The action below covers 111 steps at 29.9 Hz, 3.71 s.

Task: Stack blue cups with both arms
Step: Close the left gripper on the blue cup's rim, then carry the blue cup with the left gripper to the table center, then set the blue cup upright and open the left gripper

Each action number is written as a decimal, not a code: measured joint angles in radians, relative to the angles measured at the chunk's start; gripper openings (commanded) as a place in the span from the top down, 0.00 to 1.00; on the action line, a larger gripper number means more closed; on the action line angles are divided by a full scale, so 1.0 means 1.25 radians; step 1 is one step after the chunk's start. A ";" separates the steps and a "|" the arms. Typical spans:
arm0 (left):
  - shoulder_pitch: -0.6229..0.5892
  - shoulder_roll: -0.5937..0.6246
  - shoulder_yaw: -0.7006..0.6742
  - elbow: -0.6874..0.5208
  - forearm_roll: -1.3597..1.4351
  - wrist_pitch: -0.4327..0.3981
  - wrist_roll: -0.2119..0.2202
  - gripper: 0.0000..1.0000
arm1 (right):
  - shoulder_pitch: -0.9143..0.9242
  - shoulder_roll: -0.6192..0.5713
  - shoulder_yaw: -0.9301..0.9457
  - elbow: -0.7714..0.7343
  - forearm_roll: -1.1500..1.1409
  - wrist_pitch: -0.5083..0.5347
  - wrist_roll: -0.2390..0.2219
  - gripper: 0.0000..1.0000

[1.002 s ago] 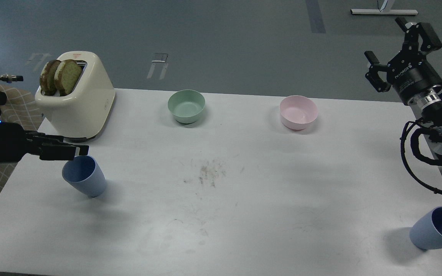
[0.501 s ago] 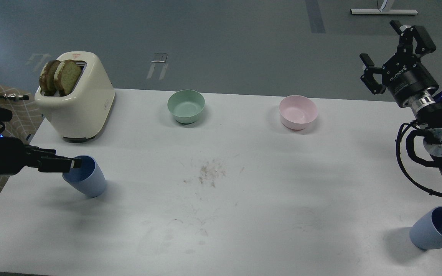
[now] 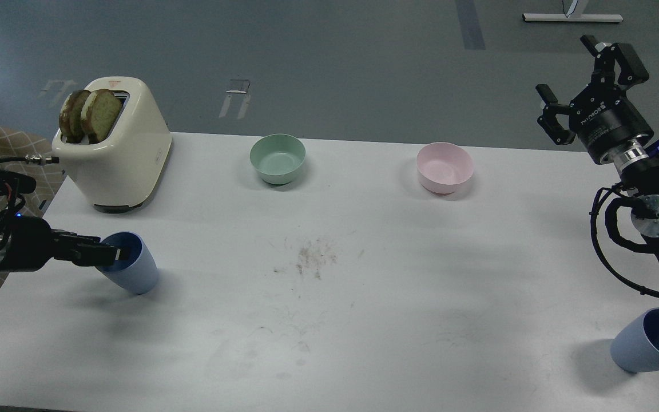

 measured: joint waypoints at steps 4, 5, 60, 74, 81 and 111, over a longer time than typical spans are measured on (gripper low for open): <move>0.000 0.000 0.000 0.000 0.003 0.023 0.000 1.00 | -0.002 0.000 0.000 0.000 0.000 0.000 0.000 0.00; 0.000 0.000 0.000 0.000 0.003 0.034 0.000 1.00 | -0.002 0.000 0.000 0.000 0.000 0.000 0.000 0.00; -0.455 -0.658 0.176 0.043 0.298 -0.029 0.000 1.00 | 0.288 -0.029 -0.060 0.080 -0.006 0.000 0.000 0.00; -0.473 -0.778 0.238 0.188 0.296 -0.029 0.000 1.00 | 0.269 -0.026 -0.059 0.078 -0.006 0.000 0.000 0.00; -0.467 -0.785 0.243 0.211 0.295 -0.029 0.000 1.00 | 0.263 -0.025 -0.058 0.078 -0.006 0.000 0.000 0.00; -0.627 -0.647 0.197 0.225 -0.153 -0.029 0.000 0.05 | 0.222 -0.155 -0.088 0.155 -0.061 0.000 0.000 0.00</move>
